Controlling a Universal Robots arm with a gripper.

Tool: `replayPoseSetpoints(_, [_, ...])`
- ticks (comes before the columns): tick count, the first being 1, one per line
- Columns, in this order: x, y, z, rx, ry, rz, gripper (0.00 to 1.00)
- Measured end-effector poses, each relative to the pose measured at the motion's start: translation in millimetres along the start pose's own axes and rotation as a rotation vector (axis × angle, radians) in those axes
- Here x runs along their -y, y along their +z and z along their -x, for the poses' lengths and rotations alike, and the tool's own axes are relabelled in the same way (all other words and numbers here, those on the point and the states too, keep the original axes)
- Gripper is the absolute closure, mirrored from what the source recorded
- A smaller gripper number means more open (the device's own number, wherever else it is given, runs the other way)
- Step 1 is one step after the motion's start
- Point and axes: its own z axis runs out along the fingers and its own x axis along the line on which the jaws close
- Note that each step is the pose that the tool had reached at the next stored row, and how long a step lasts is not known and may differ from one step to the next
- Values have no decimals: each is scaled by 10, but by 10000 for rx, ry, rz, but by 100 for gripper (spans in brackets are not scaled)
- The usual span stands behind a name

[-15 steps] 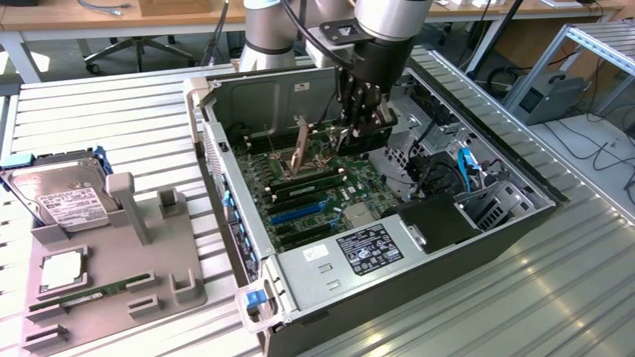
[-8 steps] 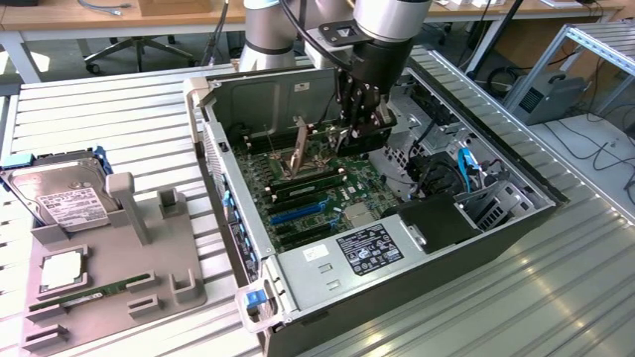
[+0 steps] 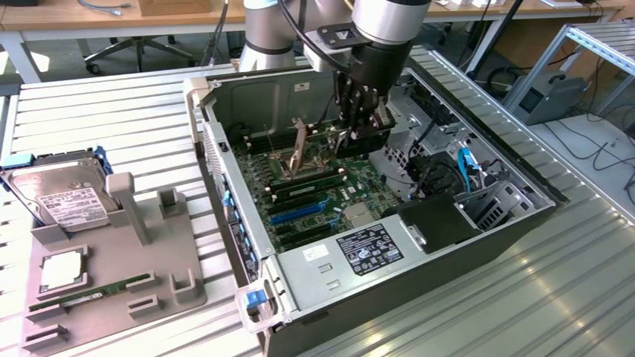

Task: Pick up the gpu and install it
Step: 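Insert the gpu into the slot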

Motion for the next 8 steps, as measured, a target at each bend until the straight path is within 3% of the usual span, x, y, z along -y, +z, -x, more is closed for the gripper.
replayPoseSetpoints(8, [-3, 17, -1, 0, 1, 0, 73])
